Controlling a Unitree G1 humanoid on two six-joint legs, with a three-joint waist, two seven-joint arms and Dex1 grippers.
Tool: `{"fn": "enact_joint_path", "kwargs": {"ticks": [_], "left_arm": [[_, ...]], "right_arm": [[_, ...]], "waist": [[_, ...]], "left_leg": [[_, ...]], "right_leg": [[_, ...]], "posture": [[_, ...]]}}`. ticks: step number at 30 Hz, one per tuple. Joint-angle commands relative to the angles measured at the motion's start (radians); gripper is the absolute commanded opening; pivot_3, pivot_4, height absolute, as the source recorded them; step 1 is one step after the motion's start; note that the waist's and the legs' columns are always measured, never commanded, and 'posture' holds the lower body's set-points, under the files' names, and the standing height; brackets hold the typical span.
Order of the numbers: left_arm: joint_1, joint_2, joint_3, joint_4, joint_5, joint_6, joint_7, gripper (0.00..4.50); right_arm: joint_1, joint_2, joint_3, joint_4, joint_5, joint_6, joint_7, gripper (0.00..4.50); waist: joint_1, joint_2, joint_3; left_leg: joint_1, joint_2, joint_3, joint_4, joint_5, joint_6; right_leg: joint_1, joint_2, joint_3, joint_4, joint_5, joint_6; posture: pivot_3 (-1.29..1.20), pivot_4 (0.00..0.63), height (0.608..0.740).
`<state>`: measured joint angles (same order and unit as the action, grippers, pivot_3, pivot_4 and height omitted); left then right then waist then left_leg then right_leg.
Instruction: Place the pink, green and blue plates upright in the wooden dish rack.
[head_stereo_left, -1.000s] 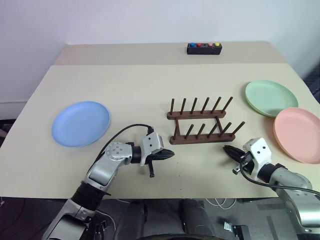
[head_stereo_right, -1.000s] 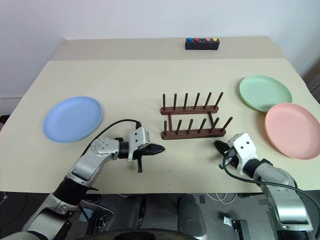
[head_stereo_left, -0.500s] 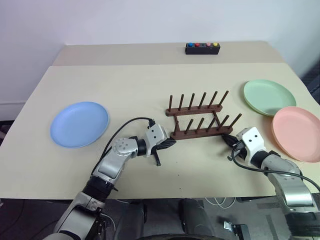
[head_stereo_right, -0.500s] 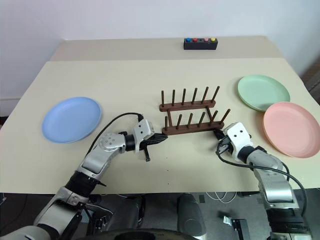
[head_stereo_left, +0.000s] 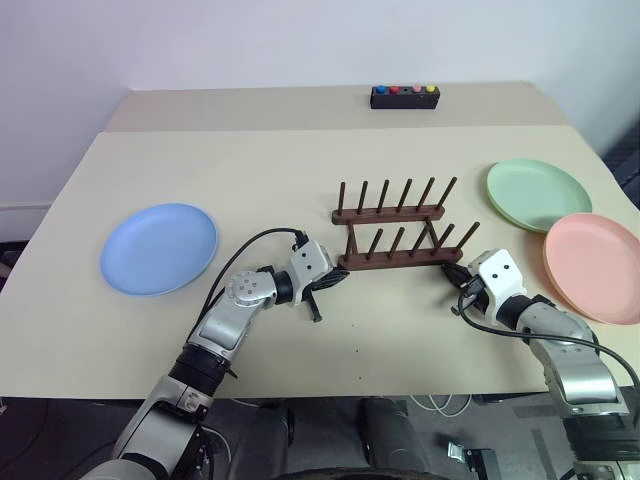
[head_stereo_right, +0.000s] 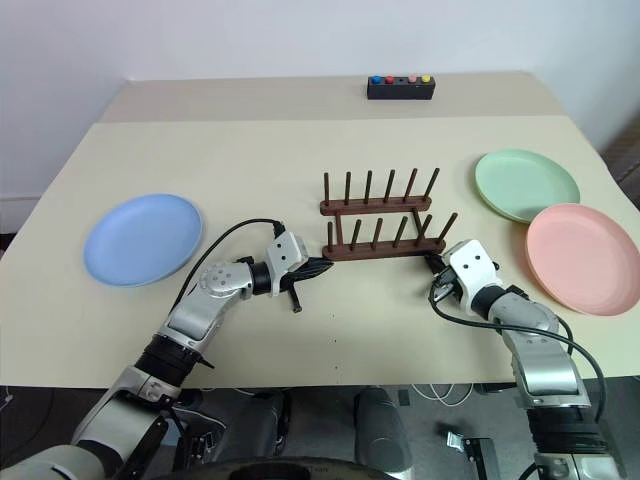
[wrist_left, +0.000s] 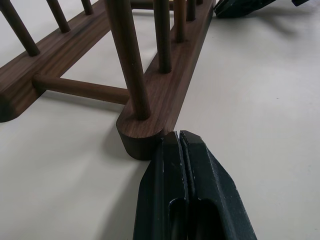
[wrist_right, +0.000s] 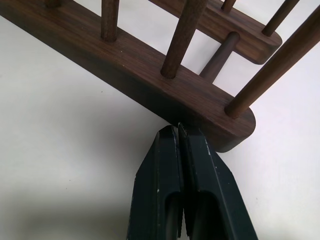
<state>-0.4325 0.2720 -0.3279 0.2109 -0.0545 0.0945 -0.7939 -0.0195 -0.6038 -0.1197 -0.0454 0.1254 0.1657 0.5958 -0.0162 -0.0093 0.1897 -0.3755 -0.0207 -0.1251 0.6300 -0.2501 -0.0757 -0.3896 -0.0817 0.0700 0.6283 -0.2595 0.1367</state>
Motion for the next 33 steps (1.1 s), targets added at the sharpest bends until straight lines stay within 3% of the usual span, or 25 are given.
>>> {"fn": "enact_joint_path", "kwargs": {"ticks": [1,2,5,12,24,27,33], "left_arm": [[0.038,0.016,0.026,-0.057,-0.041,0.027,-0.032,0.00],[0.053,0.022,0.030,-0.084,-0.061,0.039,-0.048,0.00],[0.110,0.058,0.030,-0.179,-0.102,0.046,-0.105,0.00],[0.155,0.082,0.021,-0.295,-0.183,0.115,-0.181,0.00],[0.119,0.049,-0.002,-0.270,-0.170,0.115,-0.184,0.00],[0.125,0.051,-0.001,-0.276,-0.170,0.118,-0.178,0.00],[0.142,0.061,0.000,-0.289,-0.172,0.127,-0.168,0.00]], "right_arm": [[0.057,-0.028,-0.061,-0.099,0.038,0.018,0.020,0.07],[0.077,-0.041,-0.083,-0.131,0.055,0.033,0.031,0.07],[0.139,-0.080,-0.176,-0.228,0.103,0.096,0.047,0.95],[0.230,-0.182,-0.413,-0.265,0.087,0.188,0.021,4.42],[0.221,-0.156,-0.365,-0.185,0.004,0.292,-0.083,4.42],[0.220,-0.158,-0.339,-0.182,-0.013,0.301,-0.092,3.57],[0.235,-0.148,-0.308,-0.200,-0.038,0.318,-0.112,0.49]], "waist": [[0.001,0.000,0.000],[0.001,0.000,0.000],[-0.001,0.001,0.000],[0.007,0.000,0.001],[0.002,0.000,0.001],[0.002,0.000,0.001],[0.002,0.000,0.001]], "left_leg": [[0.000,0.000,0.000,-0.001,0.000,0.000],[0.000,0.000,0.000,-0.001,0.000,0.000],[-0.002,0.000,0.000,-0.003,0.000,0.000],[-0.004,0.000,0.000,0.001,0.000,0.000],[-0.007,0.000,0.000,0.000,0.000,0.000],[-0.008,0.000,0.000,0.001,0.000,0.000],[-0.009,0.000,0.000,0.001,0.000,0.000]], "right_leg": [[0.000,0.000,0.000,0.000,0.000,0.000],[0.000,0.000,0.000,0.000,0.000,0.001],[-0.003,0.000,0.000,0.000,0.000,0.003],[-0.003,0.000,0.000,-0.001,-0.002,-0.001],[-0.005,0.000,0.000,-0.002,-0.001,-0.002],[-0.006,0.000,0.000,-0.001,-0.001,-0.001],[-0.007,0.000,0.000,-0.001,-0.001,-0.001]], "posture": [[0.00,0.150,0.740],[0.00,0.150,0.740],[0.00,0.150,0.740],[0.00,0.150,0.740],[0.00,0.150,0.740],[0.00,0.150,0.740],[0.00,0.150,0.740]]}}
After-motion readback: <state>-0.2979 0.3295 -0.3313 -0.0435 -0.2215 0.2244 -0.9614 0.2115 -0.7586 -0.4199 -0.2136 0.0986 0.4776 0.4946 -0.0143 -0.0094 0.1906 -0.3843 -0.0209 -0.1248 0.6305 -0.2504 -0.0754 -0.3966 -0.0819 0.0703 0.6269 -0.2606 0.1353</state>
